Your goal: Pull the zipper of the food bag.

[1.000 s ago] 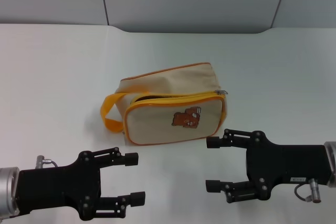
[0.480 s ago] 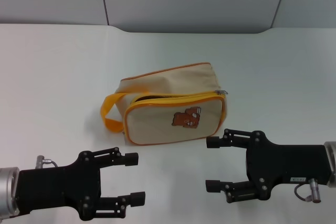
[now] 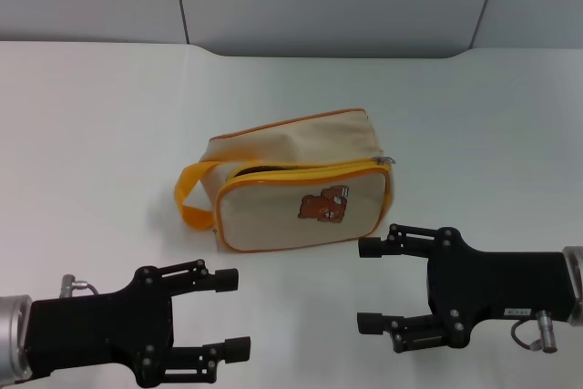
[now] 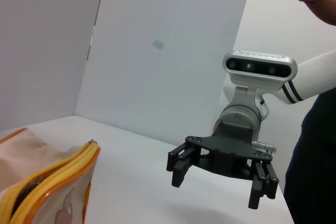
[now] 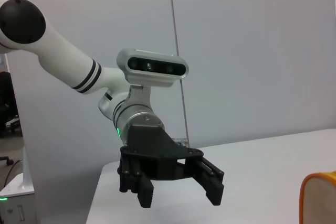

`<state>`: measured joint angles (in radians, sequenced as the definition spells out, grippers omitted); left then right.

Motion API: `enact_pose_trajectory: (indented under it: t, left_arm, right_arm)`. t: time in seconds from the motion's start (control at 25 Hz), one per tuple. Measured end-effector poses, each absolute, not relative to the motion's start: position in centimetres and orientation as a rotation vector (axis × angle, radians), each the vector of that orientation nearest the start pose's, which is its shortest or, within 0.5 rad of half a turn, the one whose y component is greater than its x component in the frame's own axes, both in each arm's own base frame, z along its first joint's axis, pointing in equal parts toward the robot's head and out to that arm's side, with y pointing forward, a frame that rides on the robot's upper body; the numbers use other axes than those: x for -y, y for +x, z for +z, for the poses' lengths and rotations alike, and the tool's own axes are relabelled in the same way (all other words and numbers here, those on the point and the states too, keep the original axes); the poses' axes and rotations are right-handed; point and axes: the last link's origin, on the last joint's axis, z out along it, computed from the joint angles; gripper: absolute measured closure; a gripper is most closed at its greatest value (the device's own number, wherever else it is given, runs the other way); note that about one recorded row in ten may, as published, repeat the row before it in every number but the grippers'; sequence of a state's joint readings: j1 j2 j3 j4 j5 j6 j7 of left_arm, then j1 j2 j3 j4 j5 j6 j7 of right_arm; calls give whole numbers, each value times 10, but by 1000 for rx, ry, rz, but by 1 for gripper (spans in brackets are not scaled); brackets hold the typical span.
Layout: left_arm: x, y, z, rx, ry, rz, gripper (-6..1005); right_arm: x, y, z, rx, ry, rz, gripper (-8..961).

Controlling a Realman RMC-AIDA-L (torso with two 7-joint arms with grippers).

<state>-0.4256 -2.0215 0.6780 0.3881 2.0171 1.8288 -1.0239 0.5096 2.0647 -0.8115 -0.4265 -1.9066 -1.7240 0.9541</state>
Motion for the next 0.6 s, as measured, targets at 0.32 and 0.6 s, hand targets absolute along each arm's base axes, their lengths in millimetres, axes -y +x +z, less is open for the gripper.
enact_pose_trajectory:
  t: [0.32, 0.6]
  left_arm:
    - [-242, -289, -17, 462, -2886, -988, 194]
    - [-241, -290, -18, 466, -2890, -983, 193]
  right_arm:
    - [-277, 256, -36, -214, -2908, 931, 122]
    - [-277, 256, -36, -222, -2907, 933, 122]
